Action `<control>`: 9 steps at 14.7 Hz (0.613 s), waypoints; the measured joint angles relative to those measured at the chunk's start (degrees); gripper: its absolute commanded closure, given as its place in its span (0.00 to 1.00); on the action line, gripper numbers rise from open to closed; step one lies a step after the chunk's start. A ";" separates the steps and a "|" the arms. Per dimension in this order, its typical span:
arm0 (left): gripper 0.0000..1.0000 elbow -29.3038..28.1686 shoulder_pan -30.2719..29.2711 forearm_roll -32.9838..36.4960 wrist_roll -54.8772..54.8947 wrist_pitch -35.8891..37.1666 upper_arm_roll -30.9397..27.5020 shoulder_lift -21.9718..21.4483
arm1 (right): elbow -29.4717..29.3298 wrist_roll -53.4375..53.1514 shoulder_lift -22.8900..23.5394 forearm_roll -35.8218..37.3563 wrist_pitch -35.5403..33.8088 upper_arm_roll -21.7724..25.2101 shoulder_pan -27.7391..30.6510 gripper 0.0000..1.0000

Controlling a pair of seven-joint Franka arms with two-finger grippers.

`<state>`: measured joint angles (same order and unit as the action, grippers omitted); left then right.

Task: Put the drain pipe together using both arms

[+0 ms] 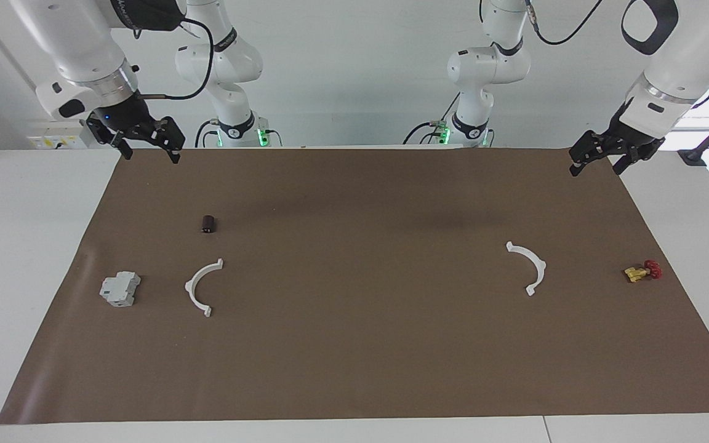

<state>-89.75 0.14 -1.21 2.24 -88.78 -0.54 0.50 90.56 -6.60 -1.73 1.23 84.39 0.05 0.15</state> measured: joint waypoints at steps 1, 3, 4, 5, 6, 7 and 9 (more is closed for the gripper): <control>0.00 0.00 0.00 0.00 0.00 0.00 0.00 0.00 | 0.00 0.00 0.00 0.00 0.00 0.00 0.00 0.00; 0.00 0.00 0.00 0.00 0.00 0.00 0.00 0.00 | 0.00 0.00 0.00 0.00 0.00 0.00 0.00 0.00; 0.00 0.00 0.00 0.00 0.00 0.00 0.00 0.00 | 0.00 0.00 0.00 0.00 0.00 0.00 0.00 0.00; 0.00 0.00 0.00 0.00 0.00 0.00 0.00 0.00 | 0.01 0.00 0.00 0.00 0.00 0.00 0.00 0.00; 0.00 0.00 0.00 0.00 0.00 0.00 0.00 0.00 | 0.06 0.00 0.00 0.00 0.00 0.00 0.01 0.00; 0.00 0.00 0.00 0.00 0.00 0.00 0.00 0.00 | 0.16 0.00 0.00 0.00 0.00 0.01 0.08 0.00; 0.00 0.00 0.00 0.00 0.01 0.00 0.00 0.00 | 0.67 1.22 -0.01 -0.01 0.09 0.07 0.45 0.00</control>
<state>-89.75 0.14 -1.21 2.24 -88.78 -0.54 0.50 91.24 -5.38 -1.74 1.23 84.48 0.12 0.60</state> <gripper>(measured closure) 0.000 0.000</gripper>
